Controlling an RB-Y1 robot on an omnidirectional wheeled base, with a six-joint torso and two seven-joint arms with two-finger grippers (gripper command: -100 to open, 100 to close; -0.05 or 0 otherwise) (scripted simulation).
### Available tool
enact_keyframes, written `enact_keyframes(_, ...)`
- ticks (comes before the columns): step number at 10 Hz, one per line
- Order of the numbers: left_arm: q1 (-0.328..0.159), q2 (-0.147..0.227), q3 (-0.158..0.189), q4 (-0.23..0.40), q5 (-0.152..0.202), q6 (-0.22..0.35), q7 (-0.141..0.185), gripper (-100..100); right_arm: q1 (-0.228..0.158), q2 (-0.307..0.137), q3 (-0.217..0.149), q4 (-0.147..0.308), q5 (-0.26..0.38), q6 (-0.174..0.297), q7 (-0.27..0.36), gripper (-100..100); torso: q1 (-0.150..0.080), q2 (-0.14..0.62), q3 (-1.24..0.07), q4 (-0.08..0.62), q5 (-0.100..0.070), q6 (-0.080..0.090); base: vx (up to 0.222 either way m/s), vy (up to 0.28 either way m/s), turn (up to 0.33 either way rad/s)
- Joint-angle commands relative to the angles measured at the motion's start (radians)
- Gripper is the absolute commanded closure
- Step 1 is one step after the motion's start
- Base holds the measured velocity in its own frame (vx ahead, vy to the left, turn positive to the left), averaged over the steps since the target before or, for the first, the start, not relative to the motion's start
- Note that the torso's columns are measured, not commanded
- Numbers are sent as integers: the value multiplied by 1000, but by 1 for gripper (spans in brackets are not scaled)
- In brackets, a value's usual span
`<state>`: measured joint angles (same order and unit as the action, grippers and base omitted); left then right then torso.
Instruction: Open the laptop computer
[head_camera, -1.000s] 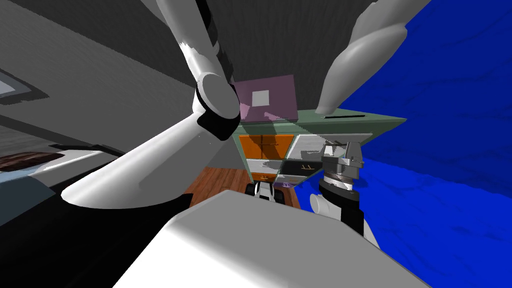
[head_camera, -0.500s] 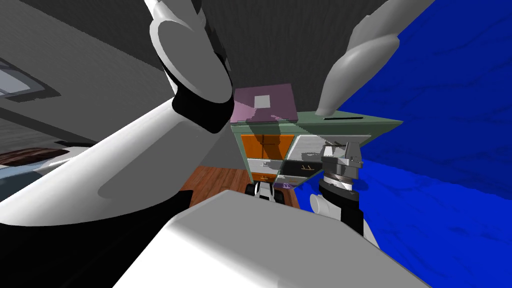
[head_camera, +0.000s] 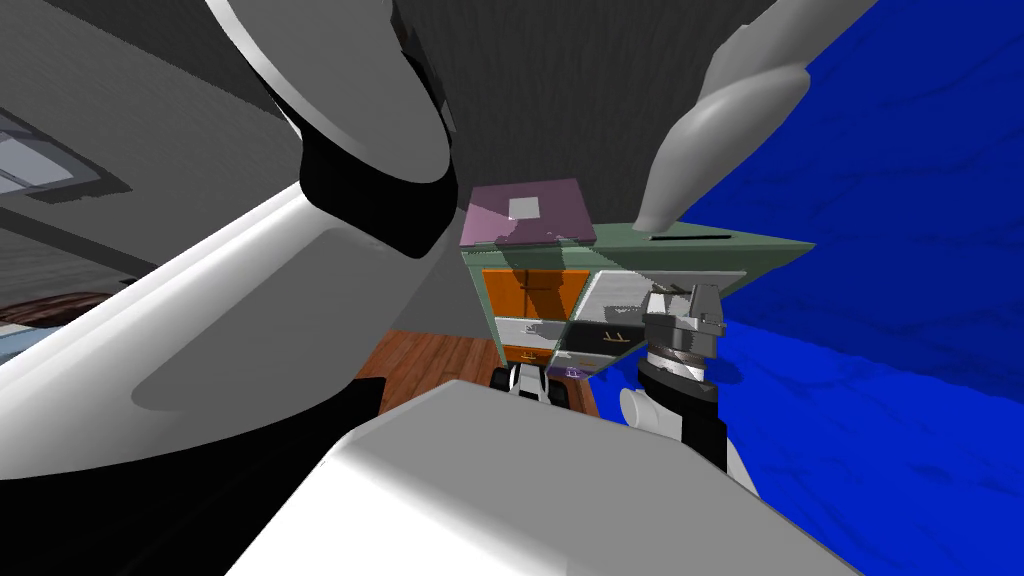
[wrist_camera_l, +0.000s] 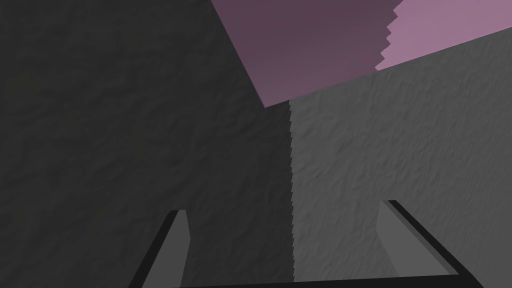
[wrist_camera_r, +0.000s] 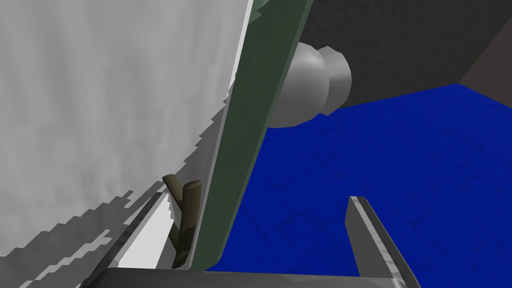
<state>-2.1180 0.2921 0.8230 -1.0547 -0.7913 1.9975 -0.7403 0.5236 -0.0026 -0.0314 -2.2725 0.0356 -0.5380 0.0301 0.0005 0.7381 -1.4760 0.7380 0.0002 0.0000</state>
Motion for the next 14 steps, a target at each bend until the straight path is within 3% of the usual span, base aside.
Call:
enact_keyframes(1,-1,0,0,2,0,-1,1,-100,0,0,0,0,0,0,0,0,-1,0,0,0,0,0,0,0,0)
enact_keyframes(5,-1,0,0,2,0,-1,1,-100,0,0,0,0,0,0,0,0,-1,0,0,0,0,0,0,1,-2)
enact_keyframes(6,-47,32,18,43,-40,-1,-10,-100,0,0,0,0,0,0,0,0,0,0,0,0,0,0,-3,4,-11)
enact_keyframes(9,-117,79,44,105,-101,-2,-27,-100,0,0,0,0,0,0,0,0,0,0,0,0,0,0,-4,6,-18)
enact_keyframes(11,-140,95,52,126,-121,-2,-33,-100,0,0,0,0,0,0,0,0,-1,-1,0,0,0,0,-5,7,-20)
enact_keyframes(14,-140,95,52,126,-121,-2,-33,-100,1,0,0,1,0,0,0,0,-1,-1,-1,0,0,0,4,-6,18)
